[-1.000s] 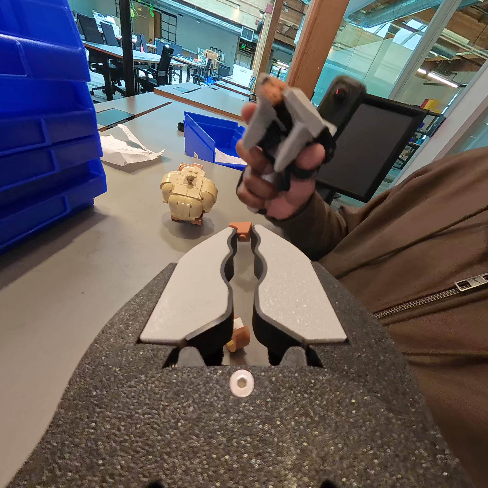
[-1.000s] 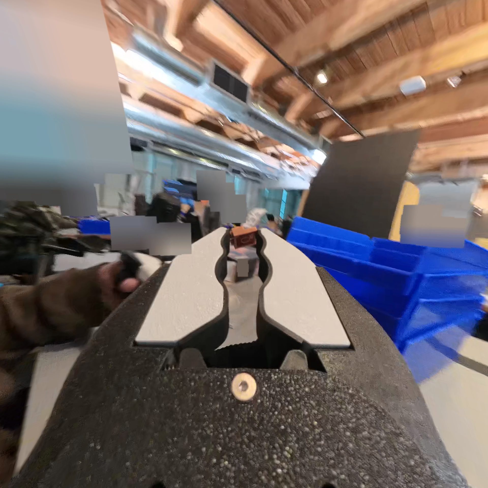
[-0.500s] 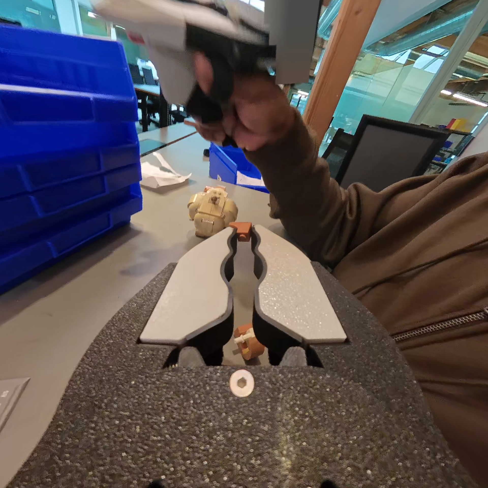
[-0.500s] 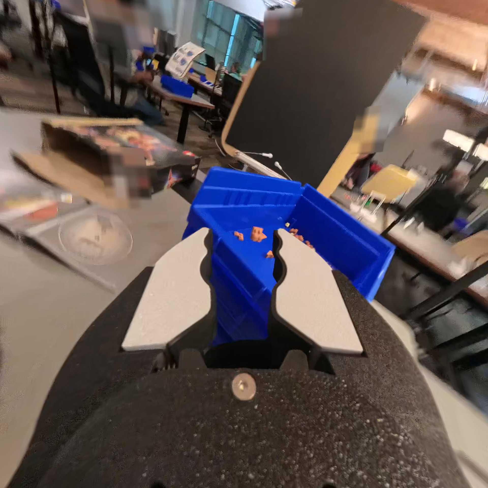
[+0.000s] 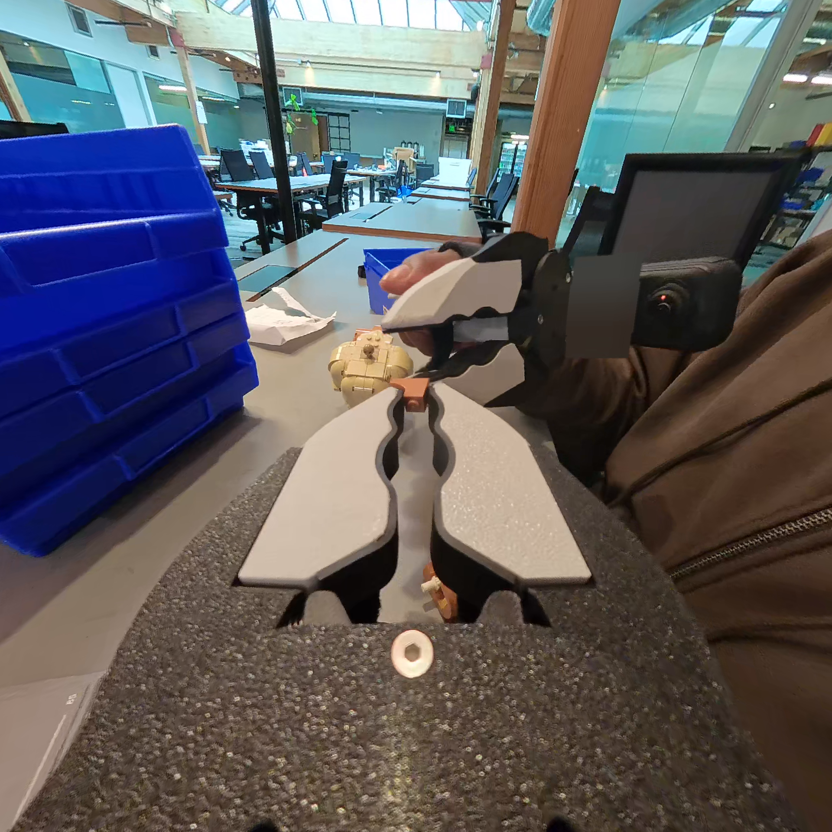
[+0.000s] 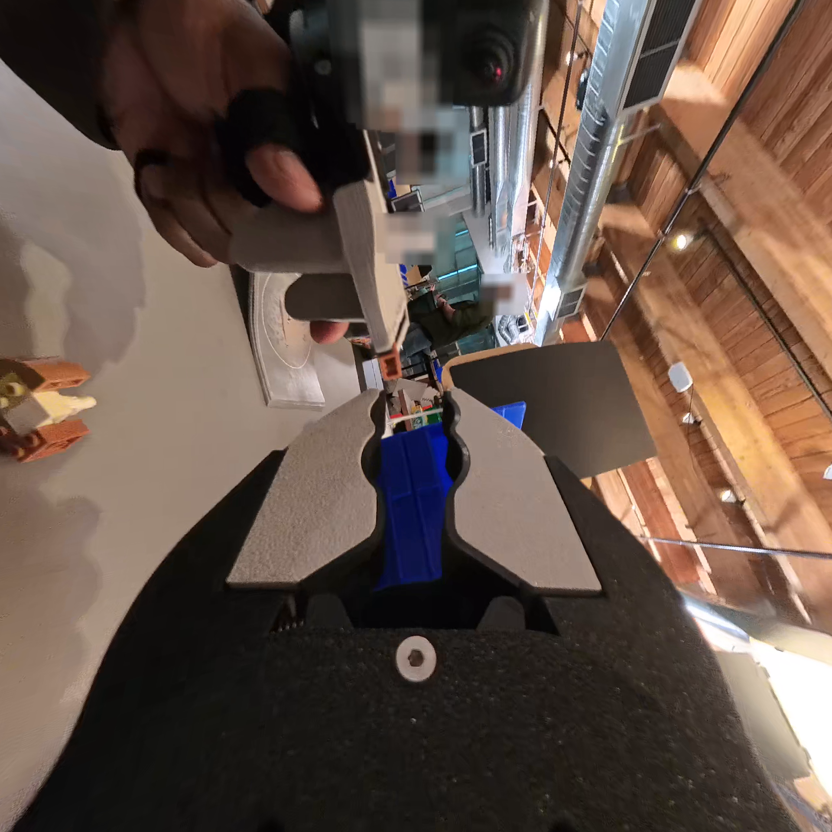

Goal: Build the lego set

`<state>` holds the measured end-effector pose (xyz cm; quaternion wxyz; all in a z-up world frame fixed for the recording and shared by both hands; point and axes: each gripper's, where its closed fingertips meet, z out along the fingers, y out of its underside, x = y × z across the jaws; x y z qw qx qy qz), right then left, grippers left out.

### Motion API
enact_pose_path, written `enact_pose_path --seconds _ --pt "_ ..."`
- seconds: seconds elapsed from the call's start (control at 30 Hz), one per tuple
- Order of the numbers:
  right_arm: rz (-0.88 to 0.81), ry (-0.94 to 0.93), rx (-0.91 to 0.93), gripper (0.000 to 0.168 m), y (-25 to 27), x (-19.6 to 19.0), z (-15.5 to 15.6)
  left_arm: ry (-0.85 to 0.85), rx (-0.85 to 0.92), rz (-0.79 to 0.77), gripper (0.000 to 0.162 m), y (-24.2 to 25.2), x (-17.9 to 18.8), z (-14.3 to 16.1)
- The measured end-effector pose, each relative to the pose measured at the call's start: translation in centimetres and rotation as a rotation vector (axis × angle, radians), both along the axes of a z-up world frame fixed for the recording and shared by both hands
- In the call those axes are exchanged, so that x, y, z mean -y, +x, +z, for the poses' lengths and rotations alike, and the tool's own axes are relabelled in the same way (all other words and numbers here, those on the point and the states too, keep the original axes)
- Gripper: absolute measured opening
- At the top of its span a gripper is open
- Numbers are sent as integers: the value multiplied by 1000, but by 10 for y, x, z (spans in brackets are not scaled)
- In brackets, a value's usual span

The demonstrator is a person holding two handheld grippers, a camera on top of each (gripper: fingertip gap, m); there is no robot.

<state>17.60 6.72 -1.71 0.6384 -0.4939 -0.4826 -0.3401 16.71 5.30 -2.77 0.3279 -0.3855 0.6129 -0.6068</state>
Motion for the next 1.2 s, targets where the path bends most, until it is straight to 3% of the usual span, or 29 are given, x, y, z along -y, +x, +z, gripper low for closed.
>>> enact_pose_path --seconds 0.17,0.33,1.2 --pt "16 11 88 22 -11 -2 -12 41 -21 -13 10 1 6 -6" --pt "27 31 84 8 -15 -1 -11 76 -6 -7 10 1 9 -6" --pt "122 85 66 7 -22 12 -3 34 37 -118 7 -11 19 3"
